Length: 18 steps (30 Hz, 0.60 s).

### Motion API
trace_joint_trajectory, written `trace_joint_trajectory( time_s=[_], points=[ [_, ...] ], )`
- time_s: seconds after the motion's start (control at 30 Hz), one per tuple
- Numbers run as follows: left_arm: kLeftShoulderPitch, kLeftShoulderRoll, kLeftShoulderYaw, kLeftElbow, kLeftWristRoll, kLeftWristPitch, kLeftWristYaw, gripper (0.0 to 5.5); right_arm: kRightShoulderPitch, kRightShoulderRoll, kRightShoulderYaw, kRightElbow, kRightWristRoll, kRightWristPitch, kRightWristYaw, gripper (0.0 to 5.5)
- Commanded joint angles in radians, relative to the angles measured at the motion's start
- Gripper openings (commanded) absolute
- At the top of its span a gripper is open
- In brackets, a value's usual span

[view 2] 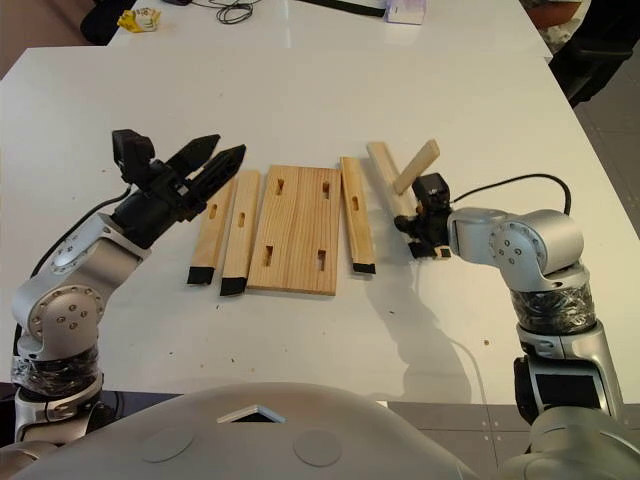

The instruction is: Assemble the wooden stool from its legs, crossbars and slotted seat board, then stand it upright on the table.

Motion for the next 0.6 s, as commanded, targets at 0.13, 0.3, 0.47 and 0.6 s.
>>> trace_joint_trajectory(
  time_s=[0.13,0.3,0.47,0.6],
  points=[
    [-0.091,0.061,0.098,0.074,0.073,0.013,0.07,3.35,-0.142,0.012,-0.055,0.04,-0.086,-0.124,0.182,2.08],
    [-0.12,0.065,0.109,0.119,0.015,0.059,0.041,3.35,-0.23,0.03,-0.084,0.056,-0.065,-0.171,0.354,2.08],
    [-0.162,0.049,0.077,0.124,-0.099,0.131,-0.022,3.35,-0.339,0.068,-0.128,0.04,0.069,-0.128,0.546,2.08],
    [-0.215,0.044,0.075,0.143,-0.222,0.194,-0.059,3.35,-0.366,0.066,-0.139,-0.006,0.157,-0.119,0.685,2.08]
  ],
)
